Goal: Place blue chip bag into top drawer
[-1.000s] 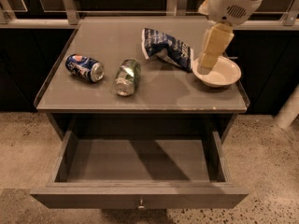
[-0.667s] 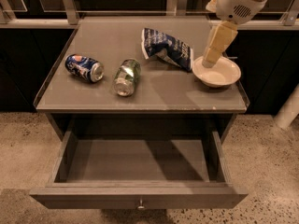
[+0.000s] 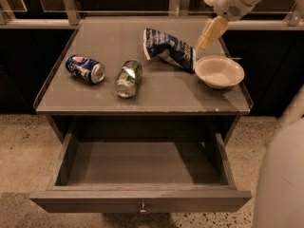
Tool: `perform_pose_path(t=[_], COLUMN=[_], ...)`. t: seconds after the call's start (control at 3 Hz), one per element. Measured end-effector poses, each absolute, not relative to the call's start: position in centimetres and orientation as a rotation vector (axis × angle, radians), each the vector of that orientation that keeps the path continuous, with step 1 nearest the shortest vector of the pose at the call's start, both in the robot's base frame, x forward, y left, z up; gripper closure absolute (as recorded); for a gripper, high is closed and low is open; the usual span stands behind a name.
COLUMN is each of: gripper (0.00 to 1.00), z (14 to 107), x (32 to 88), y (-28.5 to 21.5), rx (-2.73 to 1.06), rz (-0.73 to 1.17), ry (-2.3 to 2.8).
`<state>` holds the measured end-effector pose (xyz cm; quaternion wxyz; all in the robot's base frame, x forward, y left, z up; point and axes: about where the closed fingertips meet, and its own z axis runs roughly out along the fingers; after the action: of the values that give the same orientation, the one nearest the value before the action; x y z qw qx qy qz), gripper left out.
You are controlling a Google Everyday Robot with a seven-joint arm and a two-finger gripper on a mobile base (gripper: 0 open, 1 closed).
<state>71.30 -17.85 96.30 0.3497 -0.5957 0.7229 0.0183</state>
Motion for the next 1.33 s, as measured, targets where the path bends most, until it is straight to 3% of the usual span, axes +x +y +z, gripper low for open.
perform_pose_path(t=[0.67,1.33], gripper=[0.00,0.00], z=[92.4,87.2], x=[77.0,78.2], y=[-13.3,-9.9], rx=[-1.497,-1.471], rz=[0.266,0.476], ry=[1.803,1.855])
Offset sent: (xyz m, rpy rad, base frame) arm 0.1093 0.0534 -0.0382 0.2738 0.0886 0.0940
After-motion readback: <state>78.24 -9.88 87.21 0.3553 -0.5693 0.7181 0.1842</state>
